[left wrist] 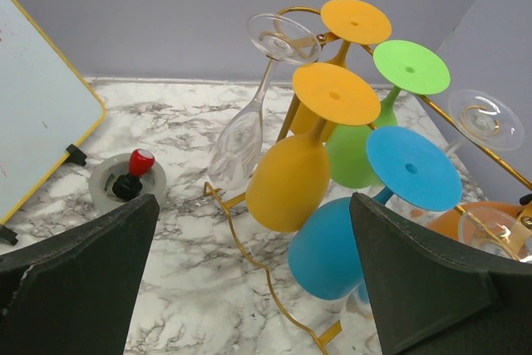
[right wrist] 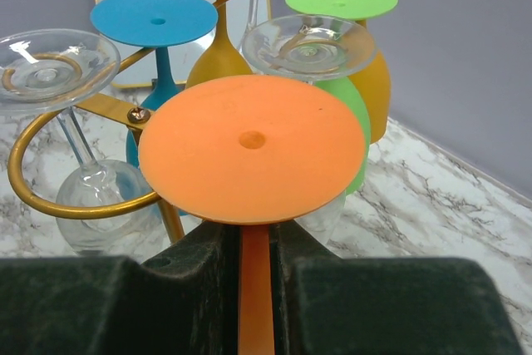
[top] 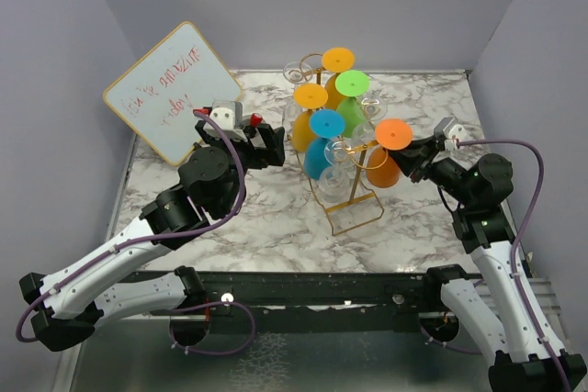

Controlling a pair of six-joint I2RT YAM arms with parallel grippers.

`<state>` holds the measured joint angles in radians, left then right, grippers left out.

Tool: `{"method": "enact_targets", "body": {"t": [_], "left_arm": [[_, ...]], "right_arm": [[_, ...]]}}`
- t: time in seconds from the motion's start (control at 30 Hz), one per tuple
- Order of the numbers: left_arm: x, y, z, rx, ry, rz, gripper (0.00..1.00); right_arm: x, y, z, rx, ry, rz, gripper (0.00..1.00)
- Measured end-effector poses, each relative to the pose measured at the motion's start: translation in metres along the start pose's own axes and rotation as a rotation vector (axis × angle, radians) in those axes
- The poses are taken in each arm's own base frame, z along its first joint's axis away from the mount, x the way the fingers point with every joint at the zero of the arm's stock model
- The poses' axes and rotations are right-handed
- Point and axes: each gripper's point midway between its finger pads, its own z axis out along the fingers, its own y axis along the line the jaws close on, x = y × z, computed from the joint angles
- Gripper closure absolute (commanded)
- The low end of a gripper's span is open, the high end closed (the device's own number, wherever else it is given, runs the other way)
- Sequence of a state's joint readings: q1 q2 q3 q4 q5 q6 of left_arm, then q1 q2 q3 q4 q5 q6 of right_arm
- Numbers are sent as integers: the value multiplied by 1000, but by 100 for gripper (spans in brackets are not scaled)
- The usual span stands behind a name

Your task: Place the wine glass upside down on the wine glass rack

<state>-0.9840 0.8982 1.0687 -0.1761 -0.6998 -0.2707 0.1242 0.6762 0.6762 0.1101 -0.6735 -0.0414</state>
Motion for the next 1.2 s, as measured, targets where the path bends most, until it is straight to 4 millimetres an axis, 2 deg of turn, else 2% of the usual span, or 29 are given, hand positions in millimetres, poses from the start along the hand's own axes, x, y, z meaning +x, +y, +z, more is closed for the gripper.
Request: {"method": "enact_targets", "body": {"t": [0.4, 0.77, 1.07, 1.13, 1.2], "left_arm": [[2, 1, 0, -2, 6, 6, 2], [4, 1, 1, -4, 12, 14, 2], [17, 15, -3, -48, 64, 99, 1], [20, 20, -6, -61, 77, 119, 1], [21, 27, -11, -75, 88, 139, 1]], "right_arm": [[9, 5, -3, -5, 10, 41, 62], [8, 8, -9, 18, 12, 88, 47], [8, 10, -42, 147, 36, 112, 43], [11, 8, -49, 194, 53, 140, 37], [12, 2, -58, 270, 78, 189, 34]]}}
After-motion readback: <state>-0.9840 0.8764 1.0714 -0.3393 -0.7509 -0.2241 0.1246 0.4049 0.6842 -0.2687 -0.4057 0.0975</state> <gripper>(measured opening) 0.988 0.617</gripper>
